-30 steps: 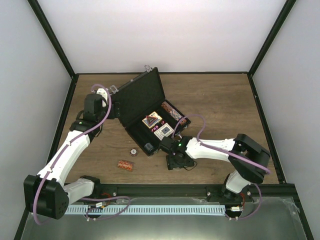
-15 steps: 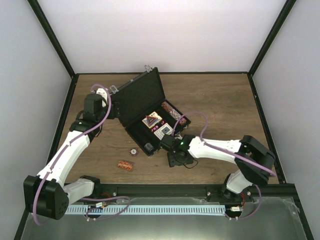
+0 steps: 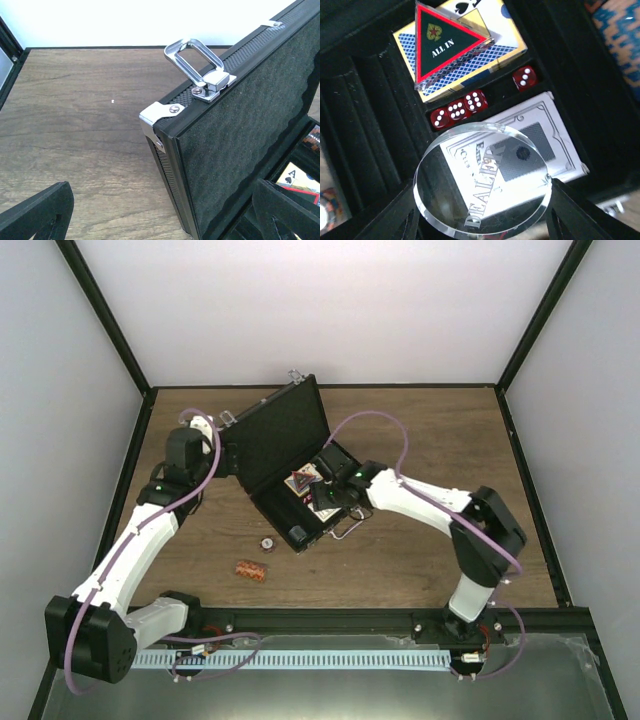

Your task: Pack up texas hold em set

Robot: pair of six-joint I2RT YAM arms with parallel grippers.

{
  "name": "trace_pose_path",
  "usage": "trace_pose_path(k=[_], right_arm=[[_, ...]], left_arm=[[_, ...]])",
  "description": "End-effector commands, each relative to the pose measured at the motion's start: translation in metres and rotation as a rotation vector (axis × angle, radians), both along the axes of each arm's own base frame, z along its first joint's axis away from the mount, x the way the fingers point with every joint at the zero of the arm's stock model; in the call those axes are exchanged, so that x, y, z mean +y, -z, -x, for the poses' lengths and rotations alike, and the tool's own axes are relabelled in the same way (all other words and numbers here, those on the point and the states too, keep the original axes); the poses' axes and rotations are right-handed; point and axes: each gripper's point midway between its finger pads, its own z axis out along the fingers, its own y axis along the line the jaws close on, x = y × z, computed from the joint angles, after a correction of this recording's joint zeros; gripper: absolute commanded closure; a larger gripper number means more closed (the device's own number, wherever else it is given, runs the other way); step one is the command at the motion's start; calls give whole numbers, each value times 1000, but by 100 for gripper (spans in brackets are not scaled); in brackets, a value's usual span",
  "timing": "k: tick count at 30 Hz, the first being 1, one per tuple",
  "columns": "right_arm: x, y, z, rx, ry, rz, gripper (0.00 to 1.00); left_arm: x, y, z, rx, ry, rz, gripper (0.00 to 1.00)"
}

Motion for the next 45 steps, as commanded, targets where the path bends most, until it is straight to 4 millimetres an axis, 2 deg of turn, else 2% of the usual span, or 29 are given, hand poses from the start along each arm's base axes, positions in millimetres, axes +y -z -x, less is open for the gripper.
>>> trace_pose_path(k=[1, 6, 13, 19, 24, 29, 33, 37, 39, 42, 45], right_arm=[[18, 10, -15, -31, -74, 27, 43], [16, 26, -20, -22, -68, 70, 43], [3, 61, -20, 23, -51, 183, 42], [-5, 61, -15, 25, -42, 195, 33], [-3, 53, -18, 17, -33, 188, 17], [1, 35, -26, -13, -23, 174, 7], [6, 1, -28, -65, -31, 112, 6], [4, -48, -22, -156, -38, 3, 4], [-4, -65, -18, -199, -31, -28, 1], [-24, -71, -12, -206, -6, -70, 0], [-50, -67, -6, -187, 22, -128, 0]], left_arm=[[3, -12, 0, -46, -11, -4, 0], [2, -13, 0, -45, -7, -2, 0], [1, -17, 2, -60, 1, 3, 0], [2, -21, 3, -72, 0, 3, 0], [2, -21, 4, -75, -1, 3, 0], [6, -20, 4, -75, -20, -8, 0], [4, -20, 5, -78, -7, 1, 0], [-25, -11, 11, -33, 70, 128, 0], [-43, -1, 18, 5, 94, 193, 0], [-69, 20, 31, 107, 117, 255, 0], [-95, 52, 51, 265, 140, 310, 0]])
